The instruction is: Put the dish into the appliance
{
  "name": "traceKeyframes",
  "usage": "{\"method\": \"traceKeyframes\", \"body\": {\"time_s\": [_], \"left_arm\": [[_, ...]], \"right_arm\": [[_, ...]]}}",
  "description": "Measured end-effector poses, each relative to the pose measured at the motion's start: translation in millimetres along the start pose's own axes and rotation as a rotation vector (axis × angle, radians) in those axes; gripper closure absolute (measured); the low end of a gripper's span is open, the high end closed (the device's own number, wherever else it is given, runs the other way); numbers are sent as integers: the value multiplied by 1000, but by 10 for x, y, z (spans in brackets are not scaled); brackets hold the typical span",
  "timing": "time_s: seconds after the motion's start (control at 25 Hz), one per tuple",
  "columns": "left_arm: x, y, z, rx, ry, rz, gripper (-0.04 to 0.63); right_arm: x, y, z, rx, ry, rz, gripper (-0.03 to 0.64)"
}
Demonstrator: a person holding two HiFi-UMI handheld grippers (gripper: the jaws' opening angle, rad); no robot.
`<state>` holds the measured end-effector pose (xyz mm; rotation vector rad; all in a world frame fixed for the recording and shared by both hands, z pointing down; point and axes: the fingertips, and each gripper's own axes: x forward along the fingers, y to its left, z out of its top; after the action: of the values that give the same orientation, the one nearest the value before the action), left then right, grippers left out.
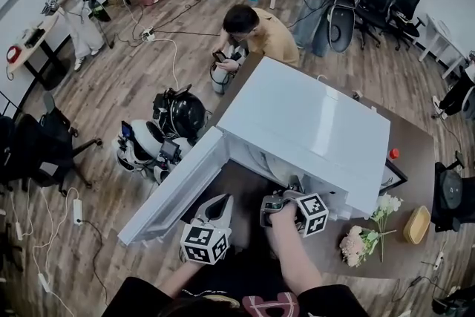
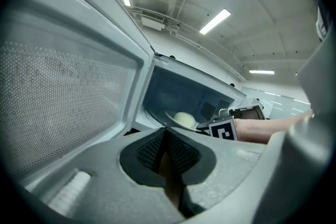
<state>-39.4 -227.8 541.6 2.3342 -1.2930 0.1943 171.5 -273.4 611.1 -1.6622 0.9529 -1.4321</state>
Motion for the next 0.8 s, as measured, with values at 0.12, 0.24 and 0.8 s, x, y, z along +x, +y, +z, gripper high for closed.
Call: {"method": "traceKeyframes", "body": {"time_s": [0.12,0.24,0.8], "left_arm": [[-15,12,-6,-1,0,7,586],[-41,41,1,-4,-6,16,586],[-39,46,-42,-13,7,34,586]], "right_arm": [[32,-10,-24,3,11,-4,581],[60,-13,-35,5,16,-5,583],[160,-2,-45,-2,23,-24,583]]}}
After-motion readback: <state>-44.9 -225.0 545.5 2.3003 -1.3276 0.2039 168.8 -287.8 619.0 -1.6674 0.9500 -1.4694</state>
